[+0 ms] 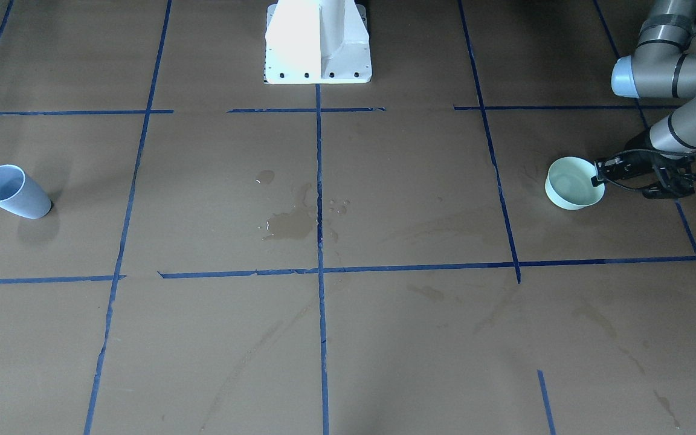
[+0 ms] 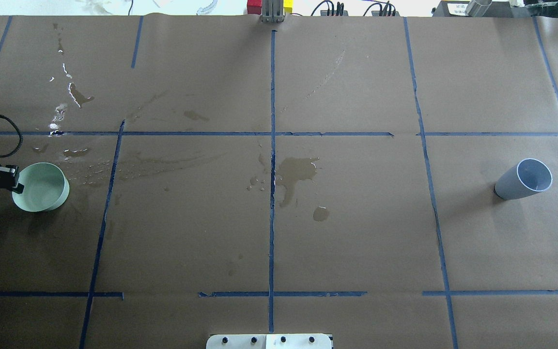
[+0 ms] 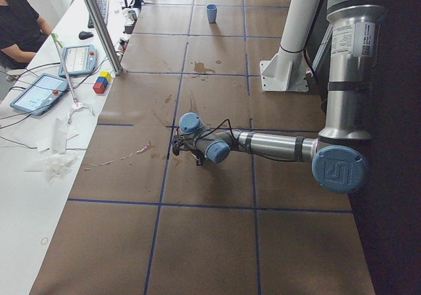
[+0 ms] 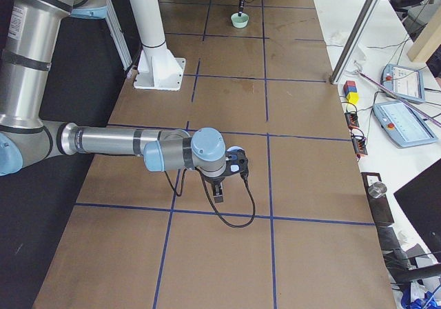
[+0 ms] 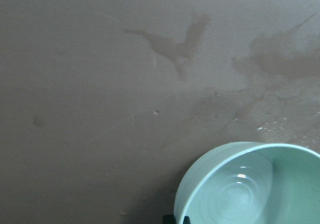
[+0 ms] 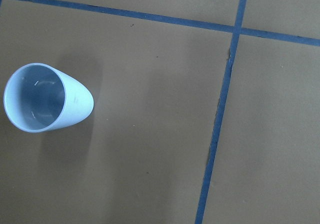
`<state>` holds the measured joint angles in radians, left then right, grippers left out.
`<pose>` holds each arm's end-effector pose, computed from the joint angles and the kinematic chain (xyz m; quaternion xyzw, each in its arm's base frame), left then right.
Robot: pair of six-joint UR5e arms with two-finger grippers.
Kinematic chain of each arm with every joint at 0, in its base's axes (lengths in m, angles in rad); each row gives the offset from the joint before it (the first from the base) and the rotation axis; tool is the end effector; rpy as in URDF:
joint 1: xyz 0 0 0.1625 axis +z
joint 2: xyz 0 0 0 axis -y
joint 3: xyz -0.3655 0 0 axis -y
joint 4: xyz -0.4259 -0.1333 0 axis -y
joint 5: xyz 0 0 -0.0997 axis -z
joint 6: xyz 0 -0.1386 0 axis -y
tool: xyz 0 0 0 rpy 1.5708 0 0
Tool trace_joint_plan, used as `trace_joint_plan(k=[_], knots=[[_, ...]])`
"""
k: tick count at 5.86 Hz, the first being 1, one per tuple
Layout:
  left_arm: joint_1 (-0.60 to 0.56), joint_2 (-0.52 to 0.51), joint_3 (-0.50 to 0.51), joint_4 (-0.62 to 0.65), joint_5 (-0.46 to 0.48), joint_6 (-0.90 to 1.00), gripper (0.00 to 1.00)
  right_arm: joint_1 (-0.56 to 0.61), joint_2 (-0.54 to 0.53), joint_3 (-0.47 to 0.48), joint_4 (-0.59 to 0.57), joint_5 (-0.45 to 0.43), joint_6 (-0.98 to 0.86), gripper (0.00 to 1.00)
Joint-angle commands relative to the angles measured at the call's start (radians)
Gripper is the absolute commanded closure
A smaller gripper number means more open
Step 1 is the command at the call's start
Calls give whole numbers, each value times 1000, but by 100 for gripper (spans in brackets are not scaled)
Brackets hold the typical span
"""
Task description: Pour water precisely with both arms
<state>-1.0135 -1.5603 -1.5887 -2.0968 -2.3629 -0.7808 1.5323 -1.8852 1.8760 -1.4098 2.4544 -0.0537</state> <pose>0.2654 -0.4914 0.5580 -0.0401 0.4427 0.0018 0.8958 0.0098 -0.4254 0.5858 0.0718 -0.4258 -0.0739 0.8989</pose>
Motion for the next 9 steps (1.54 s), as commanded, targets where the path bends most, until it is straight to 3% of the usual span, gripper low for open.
trace_joint_plan(k=[1, 5, 7, 9], knots=[[15, -90, -22, 4, -6, -114, 100, 0, 0, 0, 0, 0, 0, 0], [267, -386, -20, 18, 25, -423, 100, -1, 0, 0, 2, 5, 5, 0], [340, -533, -20, 166, 145, -442, 100, -4, 1, 0, 0, 21, 5, 0], [421, -614, 10, 178, 198, -442, 100, -7, 1, 0, 0, 21, 6, 0]])
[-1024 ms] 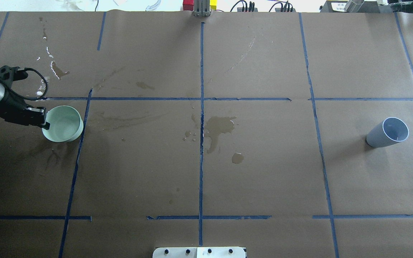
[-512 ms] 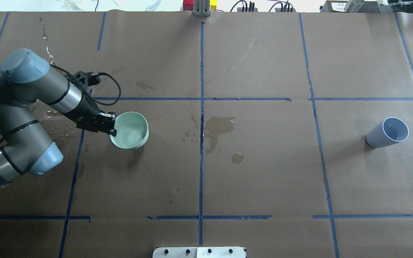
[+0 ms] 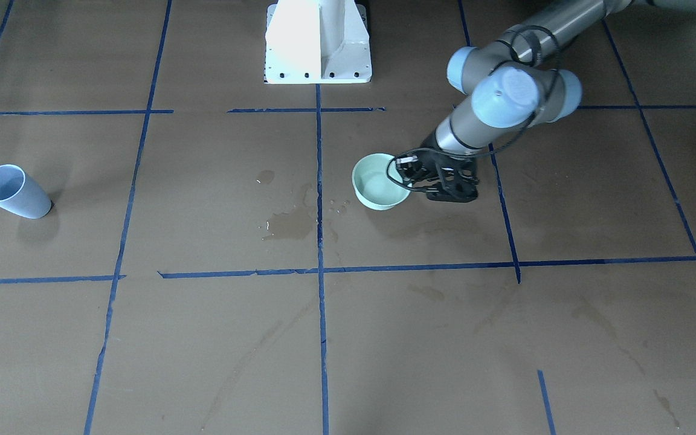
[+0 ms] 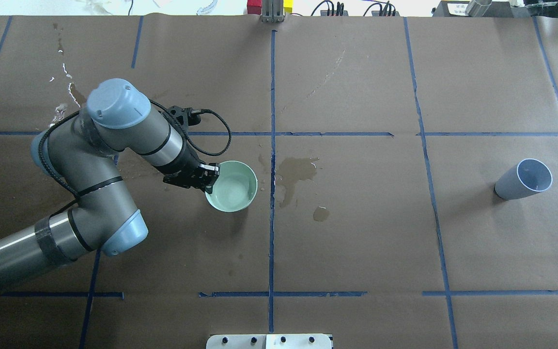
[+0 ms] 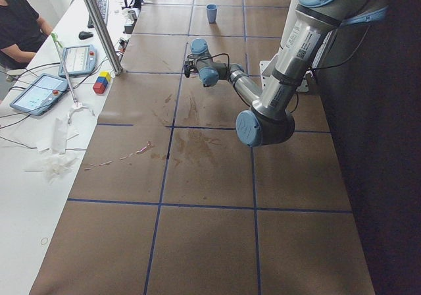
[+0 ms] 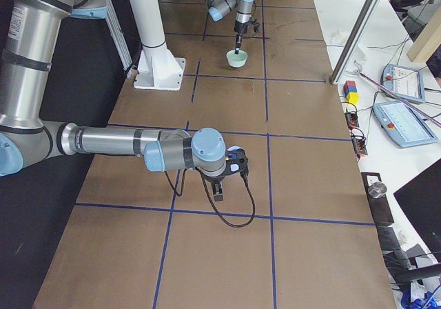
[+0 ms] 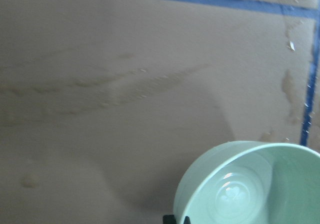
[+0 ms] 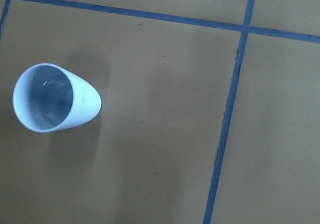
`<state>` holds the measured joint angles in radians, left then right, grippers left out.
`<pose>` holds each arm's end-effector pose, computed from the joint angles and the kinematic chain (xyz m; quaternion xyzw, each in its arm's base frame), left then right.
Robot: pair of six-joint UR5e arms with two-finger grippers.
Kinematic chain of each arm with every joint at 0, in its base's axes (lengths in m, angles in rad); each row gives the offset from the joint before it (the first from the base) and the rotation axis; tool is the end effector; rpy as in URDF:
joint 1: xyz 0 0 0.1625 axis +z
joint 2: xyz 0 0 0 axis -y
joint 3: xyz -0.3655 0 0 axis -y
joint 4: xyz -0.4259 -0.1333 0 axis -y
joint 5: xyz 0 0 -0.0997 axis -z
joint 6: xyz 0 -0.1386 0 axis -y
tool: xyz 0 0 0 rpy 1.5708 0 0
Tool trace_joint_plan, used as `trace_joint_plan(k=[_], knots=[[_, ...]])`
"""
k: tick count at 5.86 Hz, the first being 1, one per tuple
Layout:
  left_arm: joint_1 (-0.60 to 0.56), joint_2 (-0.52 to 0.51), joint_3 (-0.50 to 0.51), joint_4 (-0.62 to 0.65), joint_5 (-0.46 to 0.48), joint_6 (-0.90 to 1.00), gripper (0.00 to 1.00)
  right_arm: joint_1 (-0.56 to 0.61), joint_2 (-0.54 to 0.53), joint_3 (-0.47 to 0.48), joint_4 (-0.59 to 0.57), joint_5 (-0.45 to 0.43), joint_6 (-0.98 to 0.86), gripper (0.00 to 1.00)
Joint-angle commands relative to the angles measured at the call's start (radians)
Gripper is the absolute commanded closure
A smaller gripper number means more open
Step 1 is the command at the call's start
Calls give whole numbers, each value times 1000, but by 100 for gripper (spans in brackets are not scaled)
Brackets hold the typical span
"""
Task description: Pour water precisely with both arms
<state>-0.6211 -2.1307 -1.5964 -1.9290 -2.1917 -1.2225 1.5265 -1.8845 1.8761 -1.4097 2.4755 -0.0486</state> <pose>0.5377 -0.4495 0.2222 -0.0391 0.5097 0.0222 0.8591 0.0055 -0.4253 0.5832 0.0695 -0.4357 -0.0749 0.8943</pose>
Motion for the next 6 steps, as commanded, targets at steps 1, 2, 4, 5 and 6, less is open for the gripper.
trace_joint_plan(k=[1, 2, 4, 5, 6], knots=[[53, -84, 59, 10, 65, 0, 100, -12, 1, 0, 0, 0, 1, 0], [54, -115, 94, 10, 78, 1, 100, -15, 1, 0, 0, -1, 1, 0], [66, -166, 151, 8, 105, 1, 100, -20, 2, 0, 0, -1, -1, 0], [76, -164, 153, 8, 113, 1, 100, -20, 2, 0, 0, -1, -1, 0], [77, -163, 153, 8, 115, 3, 93, -22, 4, 0, 0, -1, -1, 0]])
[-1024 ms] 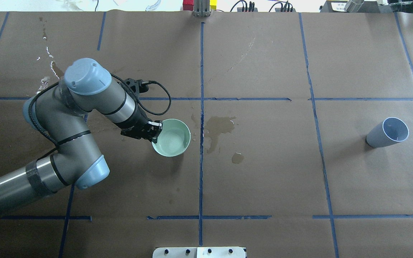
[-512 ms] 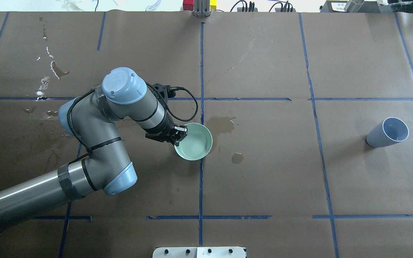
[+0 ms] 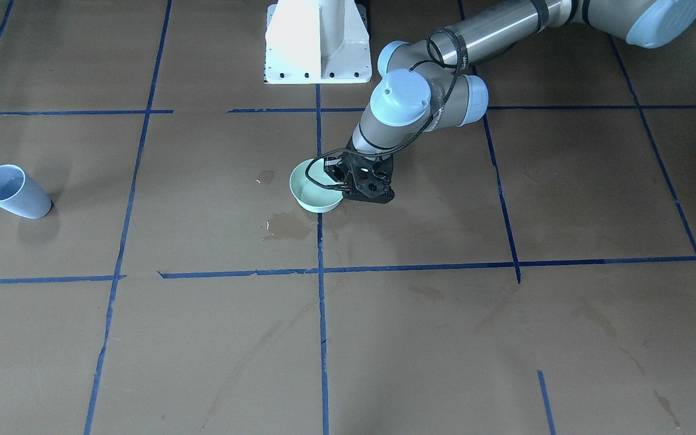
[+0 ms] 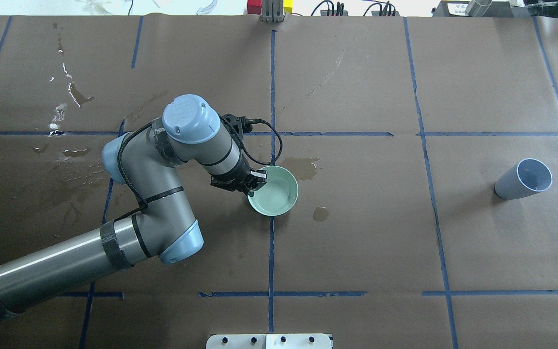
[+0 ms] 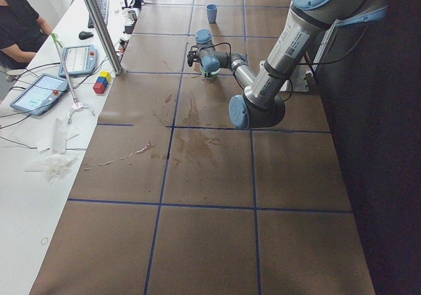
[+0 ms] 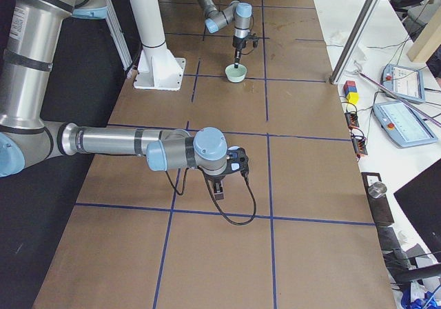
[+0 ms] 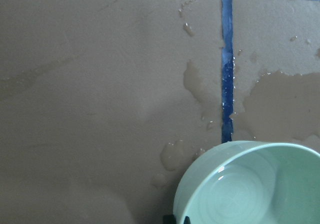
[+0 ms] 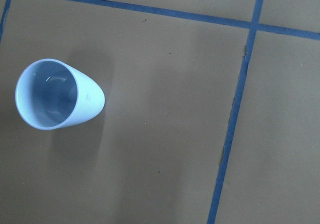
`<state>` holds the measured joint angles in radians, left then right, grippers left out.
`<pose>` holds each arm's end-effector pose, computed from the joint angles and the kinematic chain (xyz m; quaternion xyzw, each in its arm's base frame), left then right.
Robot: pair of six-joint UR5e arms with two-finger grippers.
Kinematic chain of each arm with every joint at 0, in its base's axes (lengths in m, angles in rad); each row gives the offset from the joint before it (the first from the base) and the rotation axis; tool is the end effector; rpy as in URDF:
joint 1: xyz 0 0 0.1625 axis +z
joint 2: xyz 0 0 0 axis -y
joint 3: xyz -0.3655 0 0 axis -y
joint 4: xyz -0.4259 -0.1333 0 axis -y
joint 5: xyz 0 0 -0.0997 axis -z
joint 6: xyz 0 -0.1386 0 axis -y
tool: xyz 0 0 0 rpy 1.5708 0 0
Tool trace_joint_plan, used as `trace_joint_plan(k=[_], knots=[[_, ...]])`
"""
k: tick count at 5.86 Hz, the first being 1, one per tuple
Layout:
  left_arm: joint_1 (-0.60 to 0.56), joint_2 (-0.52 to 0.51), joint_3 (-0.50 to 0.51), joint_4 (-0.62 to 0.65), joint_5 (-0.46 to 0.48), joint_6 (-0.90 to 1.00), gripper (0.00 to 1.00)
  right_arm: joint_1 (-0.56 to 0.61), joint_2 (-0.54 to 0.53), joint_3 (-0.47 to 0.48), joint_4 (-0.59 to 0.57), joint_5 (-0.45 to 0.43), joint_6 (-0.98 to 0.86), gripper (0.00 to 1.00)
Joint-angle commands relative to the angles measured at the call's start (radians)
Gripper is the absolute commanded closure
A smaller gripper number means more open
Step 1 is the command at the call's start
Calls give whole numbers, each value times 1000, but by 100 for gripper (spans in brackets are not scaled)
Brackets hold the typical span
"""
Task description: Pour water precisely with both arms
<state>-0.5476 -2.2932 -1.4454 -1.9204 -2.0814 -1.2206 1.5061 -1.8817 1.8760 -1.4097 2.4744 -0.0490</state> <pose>0.6064 -0.4466 0.1870 -0.0111 0.4949 0.0297 0.8684 -0.0032 -0.4265 0.5822 0.0664 -0.4358 -0.0848 0.8936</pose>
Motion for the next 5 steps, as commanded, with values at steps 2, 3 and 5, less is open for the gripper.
trace_joint_plan(k=[2, 3, 5], knots=[[1, 3, -1, -2, 3, 3, 57, -1, 3, 2, 3, 0, 1, 0], [0, 4, -13, -5, 3, 6, 37, -4, 3, 3, 8, 17, 1, 0], [-40, 18, -110, 1, -8, -2, 30, -75, 4, 2, 118, 31, 50, 0]])
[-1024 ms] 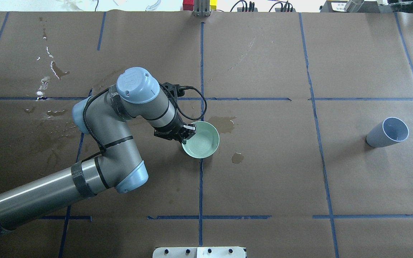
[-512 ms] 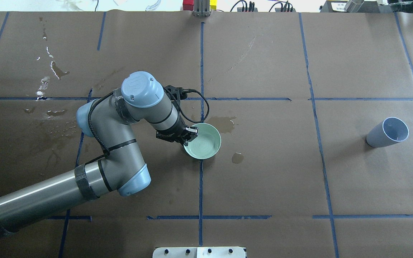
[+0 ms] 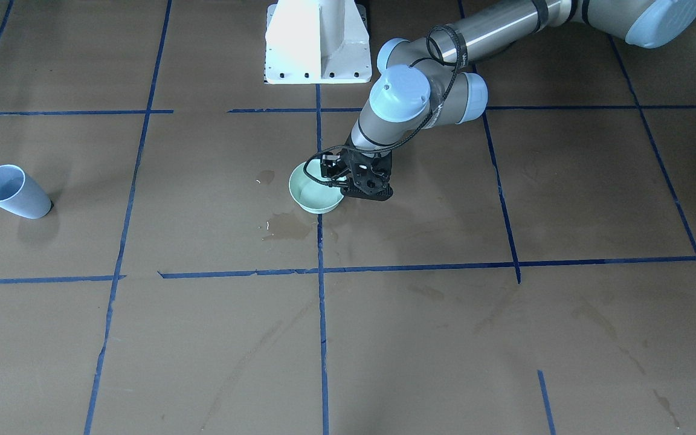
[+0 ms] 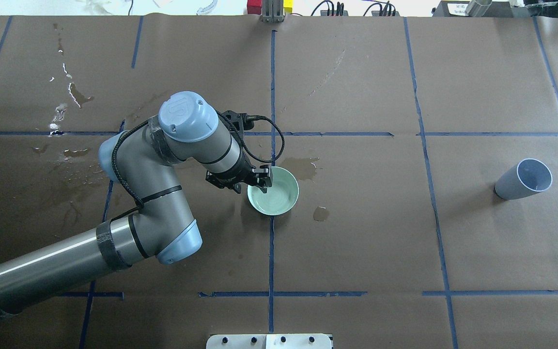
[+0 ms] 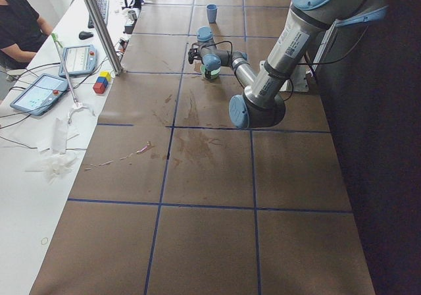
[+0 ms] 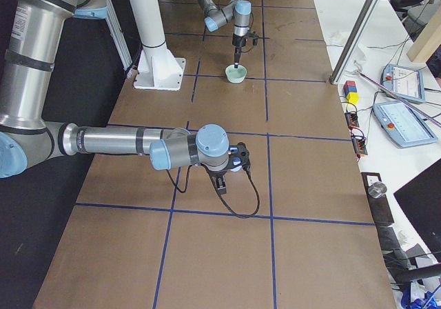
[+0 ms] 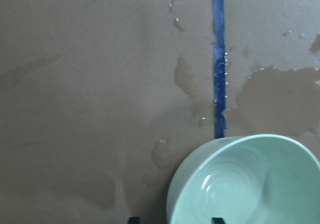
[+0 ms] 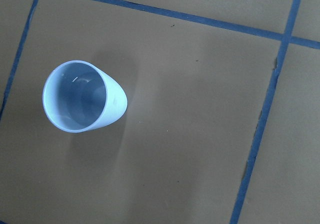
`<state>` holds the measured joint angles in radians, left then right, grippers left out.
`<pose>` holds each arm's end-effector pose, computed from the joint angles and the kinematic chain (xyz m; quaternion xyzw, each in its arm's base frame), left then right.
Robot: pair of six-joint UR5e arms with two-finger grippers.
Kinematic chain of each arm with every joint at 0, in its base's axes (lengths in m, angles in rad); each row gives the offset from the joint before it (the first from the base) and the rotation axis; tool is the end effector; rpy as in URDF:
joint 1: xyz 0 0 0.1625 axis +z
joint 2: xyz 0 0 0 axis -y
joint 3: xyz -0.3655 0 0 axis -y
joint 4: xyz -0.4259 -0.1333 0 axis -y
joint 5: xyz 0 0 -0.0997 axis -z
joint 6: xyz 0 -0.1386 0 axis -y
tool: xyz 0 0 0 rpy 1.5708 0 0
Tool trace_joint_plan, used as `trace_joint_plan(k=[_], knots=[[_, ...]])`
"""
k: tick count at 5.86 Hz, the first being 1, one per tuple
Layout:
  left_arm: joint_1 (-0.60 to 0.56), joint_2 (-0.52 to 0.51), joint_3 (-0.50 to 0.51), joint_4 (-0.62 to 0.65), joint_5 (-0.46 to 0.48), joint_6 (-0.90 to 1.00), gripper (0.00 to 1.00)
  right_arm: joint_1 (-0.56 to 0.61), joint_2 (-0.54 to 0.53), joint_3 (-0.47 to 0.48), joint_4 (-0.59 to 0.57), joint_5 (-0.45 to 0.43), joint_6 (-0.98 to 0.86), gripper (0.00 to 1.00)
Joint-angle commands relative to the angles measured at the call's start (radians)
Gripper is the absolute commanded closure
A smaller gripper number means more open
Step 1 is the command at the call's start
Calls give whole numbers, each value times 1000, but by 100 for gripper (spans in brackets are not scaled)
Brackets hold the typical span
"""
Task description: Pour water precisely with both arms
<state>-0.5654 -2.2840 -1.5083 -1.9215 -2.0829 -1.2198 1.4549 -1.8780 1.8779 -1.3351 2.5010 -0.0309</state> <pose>0.5843 -0.4482 0.1621 0.0062 0.5148 0.0301 0.8568 -0.0279 -0.4313 0.5682 0.0860 -0.4495 -0.1177 0.8813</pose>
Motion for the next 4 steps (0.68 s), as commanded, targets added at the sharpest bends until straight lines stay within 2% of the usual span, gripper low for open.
trace_joint_plan(k=[1, 2, 3, 4], knots=[[-31, 71, -138, 1, -6, -4, 27, -51, -9, 0, 148, 3, 113, 0], [-37, 105, -186, 1, -6, -13, 25, -79, -68, -2, 333, -7, 273, 0], [-39, 121, -197, 1, -5, -50, 25, -147, -123, -3, 561, -104, 510, 0], [-41, 151, -228, -1, -3, -53, 24, -232, -139, -3, 694, -167, 648, 0]])
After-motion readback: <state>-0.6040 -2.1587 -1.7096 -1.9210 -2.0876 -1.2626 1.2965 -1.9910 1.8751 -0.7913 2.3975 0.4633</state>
